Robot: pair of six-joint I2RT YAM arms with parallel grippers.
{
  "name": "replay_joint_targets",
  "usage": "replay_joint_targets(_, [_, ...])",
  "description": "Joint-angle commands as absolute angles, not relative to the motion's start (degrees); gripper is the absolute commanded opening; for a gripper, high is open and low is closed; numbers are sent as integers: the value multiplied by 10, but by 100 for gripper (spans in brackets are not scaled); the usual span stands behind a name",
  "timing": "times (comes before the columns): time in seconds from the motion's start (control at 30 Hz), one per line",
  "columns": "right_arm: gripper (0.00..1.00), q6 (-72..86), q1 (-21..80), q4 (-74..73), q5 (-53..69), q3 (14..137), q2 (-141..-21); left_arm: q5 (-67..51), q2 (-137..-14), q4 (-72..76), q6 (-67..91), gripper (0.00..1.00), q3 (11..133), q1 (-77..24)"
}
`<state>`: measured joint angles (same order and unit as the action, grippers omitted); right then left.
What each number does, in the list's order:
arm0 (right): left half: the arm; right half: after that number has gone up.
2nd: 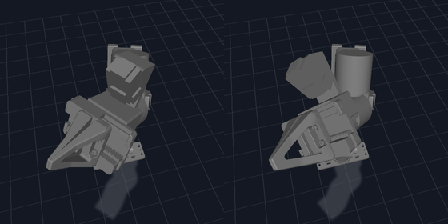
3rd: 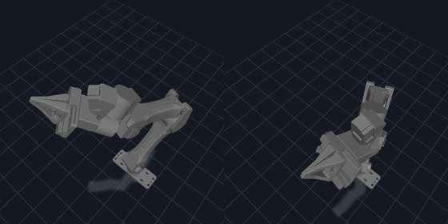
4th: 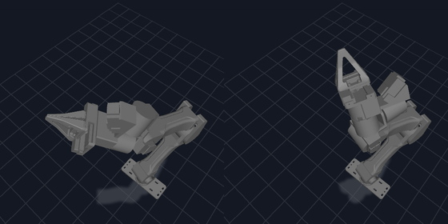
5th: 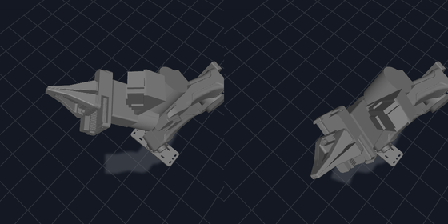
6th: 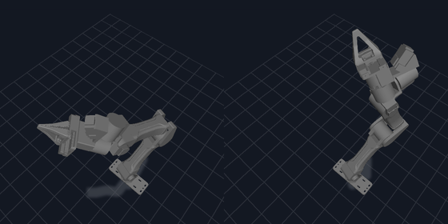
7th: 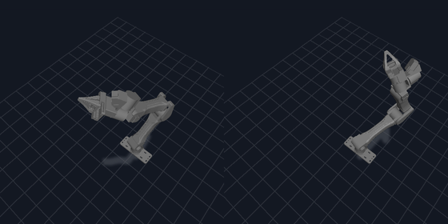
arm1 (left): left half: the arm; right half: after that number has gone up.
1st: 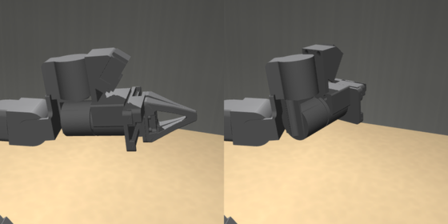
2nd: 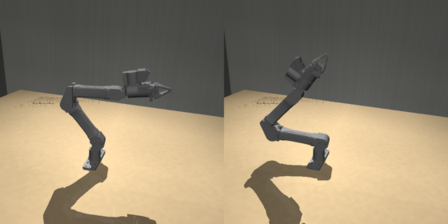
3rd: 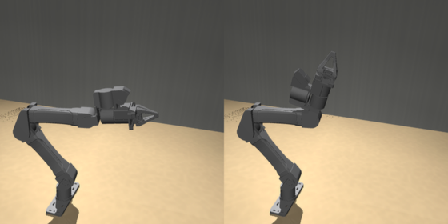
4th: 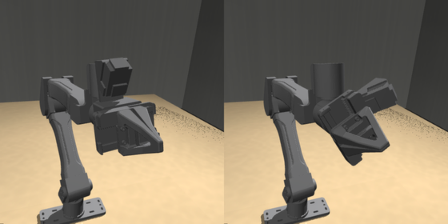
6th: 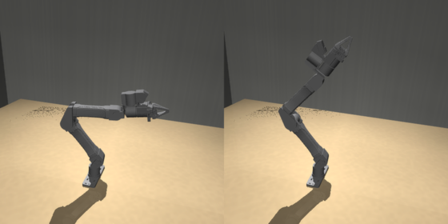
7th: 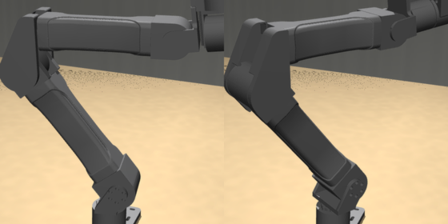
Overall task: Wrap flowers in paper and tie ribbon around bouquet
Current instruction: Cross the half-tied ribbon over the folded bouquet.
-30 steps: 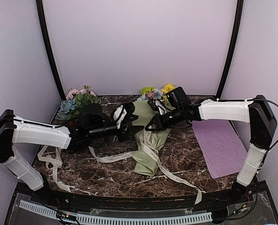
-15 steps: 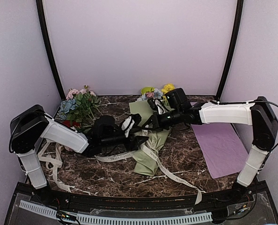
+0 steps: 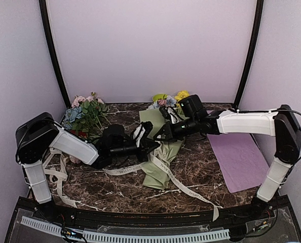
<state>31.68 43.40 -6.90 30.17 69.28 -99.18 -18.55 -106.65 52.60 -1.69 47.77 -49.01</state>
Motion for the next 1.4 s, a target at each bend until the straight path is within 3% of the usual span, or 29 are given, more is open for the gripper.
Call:
replay_joint_targets(0.0, [13,290,437,-66,283,699,-965,-216,-1056,590,0,0,464,-498])
replay_joint_targets(0.13, [36,250,430,-124,233,702,-946,-206,-1058,625,24,0,443,-498])
replay_joint_targets(0.2, [35,251,417,-114,216,678,-933,-201,-1061,648,38,0,432,-498])
replay_joint_targets(0.3, [23,258,403,-101,220,664,-943,-199,-1068,673,55,0,424,-498])
replay_joint_targets(0.43, [16,261,403,-89,242,664,-978,-186,-1072,699,71,0,413,-498])
replay_joint_targets(0.77, [32,239,423,-104,248,688,-1037,-172,-1068,693,70,0,404,-498])
replay_joint_targets(0.87, [22,238,428,-106,244,695,-1048,-169,-1067,693,72,0,403,-498])
replay_joint_targets(0.9, [12,240,428,-109,239,695,-1048,-166,-1067,694,74,0,403,-498])
replay_joint_targets(0.97, [0,242,427,-112,225,688,-1039,-153,-1063,696,82,0,396,-498])
replay_joint_targets(1.37, [0,231,428,-86,260,568,-925,-73,-1077,723,152,0,368,-498])
